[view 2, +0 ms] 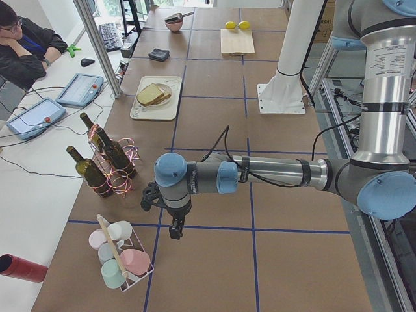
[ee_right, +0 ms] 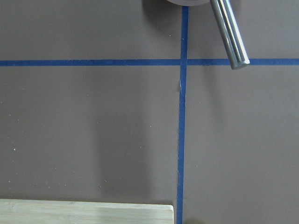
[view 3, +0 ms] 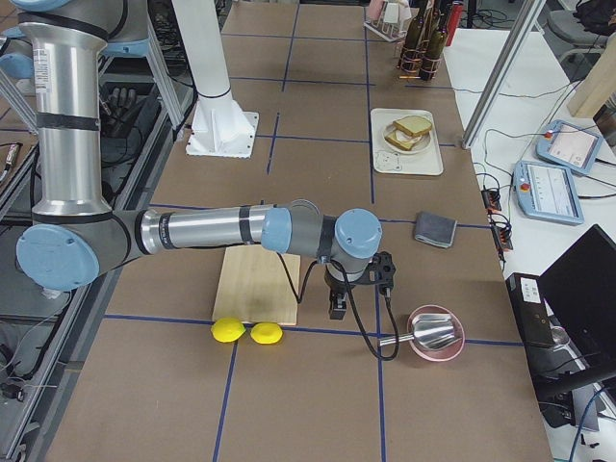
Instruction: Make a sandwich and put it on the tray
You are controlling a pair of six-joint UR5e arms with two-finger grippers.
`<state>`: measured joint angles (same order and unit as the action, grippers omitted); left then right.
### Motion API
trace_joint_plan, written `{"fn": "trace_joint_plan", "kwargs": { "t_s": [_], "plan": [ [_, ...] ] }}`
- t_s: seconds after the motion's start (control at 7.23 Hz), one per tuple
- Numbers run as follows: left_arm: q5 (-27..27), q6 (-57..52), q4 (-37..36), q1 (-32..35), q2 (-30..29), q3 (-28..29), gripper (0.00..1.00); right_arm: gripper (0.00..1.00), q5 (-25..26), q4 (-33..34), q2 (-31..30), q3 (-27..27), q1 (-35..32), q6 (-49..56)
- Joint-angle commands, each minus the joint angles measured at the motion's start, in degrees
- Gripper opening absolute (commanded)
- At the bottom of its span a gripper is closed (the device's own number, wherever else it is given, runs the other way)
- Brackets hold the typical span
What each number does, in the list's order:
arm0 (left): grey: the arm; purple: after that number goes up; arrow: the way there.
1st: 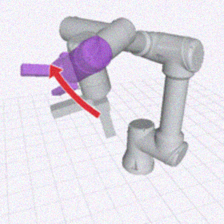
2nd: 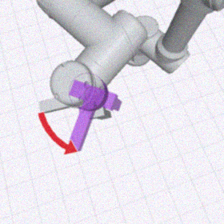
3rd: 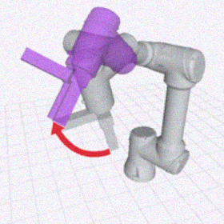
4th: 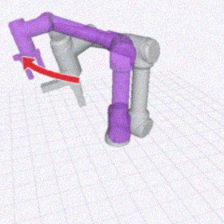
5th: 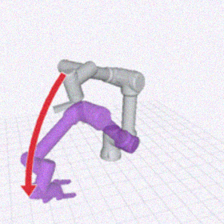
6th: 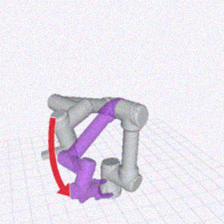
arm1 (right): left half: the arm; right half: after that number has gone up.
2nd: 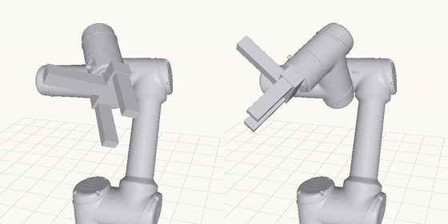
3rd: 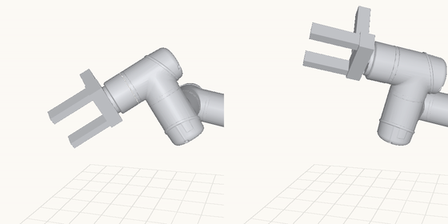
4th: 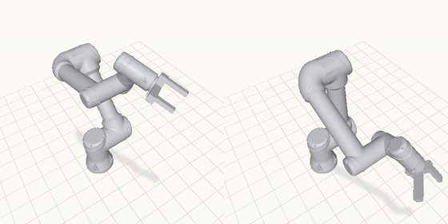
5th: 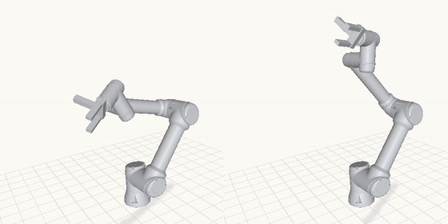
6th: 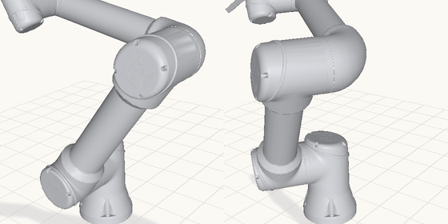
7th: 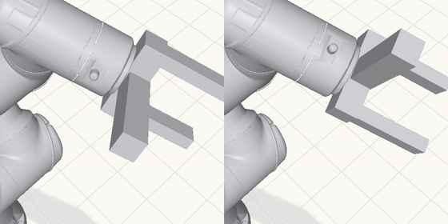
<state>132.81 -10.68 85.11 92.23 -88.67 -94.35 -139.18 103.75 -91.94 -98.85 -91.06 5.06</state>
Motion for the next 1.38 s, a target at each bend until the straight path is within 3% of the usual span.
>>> {"fn": "trace_joint_plan", "kwargs": {
  "t_s": [0.0, 0.83, 1.11, 1.25],
  "plan": [
    [1.83, 0.92, -1.61, 0.14, -0.1, -0.13, 1.0, 1.0, -0.74, -0.47, 0.0, 2.51, -2.27, 0.12],
    [3.68, 1.72, -1.53, 0.14, -0.19, -0.22, 1.0, 1.0, -0.21, -3.02, -0.08, 3.75, -3.68, 0.21],
    [3.68, 1.8, -1.53, 0.14, -0.19, -0.74, 1.0, 1.0, 0.4, -9.76, -3.5, 3.84, -4.21, 0.13],
    [3.68, 1.81, -1.53, 0.14, -0.19, -0.75, 1.0, 1.0, 0.84, -9.88, -3.42, 3.93, -4.21, 0.04]
  ]
}}
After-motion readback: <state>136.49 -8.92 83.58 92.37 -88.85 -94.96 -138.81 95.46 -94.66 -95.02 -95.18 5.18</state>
